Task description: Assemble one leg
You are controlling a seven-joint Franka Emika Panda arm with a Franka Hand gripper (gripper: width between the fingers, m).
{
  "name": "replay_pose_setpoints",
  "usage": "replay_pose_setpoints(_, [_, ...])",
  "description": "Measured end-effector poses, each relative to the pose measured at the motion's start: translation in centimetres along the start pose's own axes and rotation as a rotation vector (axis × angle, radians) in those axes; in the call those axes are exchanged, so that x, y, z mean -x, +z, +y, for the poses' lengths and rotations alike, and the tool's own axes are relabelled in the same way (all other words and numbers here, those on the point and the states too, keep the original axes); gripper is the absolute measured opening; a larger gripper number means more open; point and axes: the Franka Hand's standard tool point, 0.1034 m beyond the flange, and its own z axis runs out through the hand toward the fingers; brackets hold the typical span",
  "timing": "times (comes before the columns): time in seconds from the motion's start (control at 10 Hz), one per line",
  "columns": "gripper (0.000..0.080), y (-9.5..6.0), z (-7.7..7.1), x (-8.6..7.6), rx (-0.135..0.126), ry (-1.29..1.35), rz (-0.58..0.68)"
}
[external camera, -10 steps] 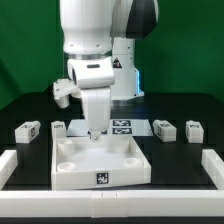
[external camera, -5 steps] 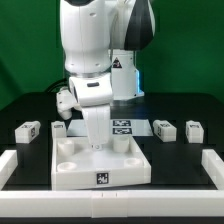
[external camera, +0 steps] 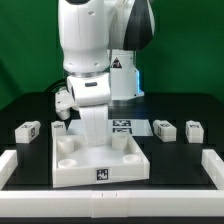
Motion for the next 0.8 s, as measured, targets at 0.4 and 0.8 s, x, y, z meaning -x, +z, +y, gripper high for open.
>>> replay_pose_setpoints(0.4, [0.007, -0.2, 0.21, 0.1, 0.01, 0.001, -0.003])
replay_pose_setpoints(0.8, [0.007, -0.22, 0.26, 0.11, 0.012, 0.001, -0.004])
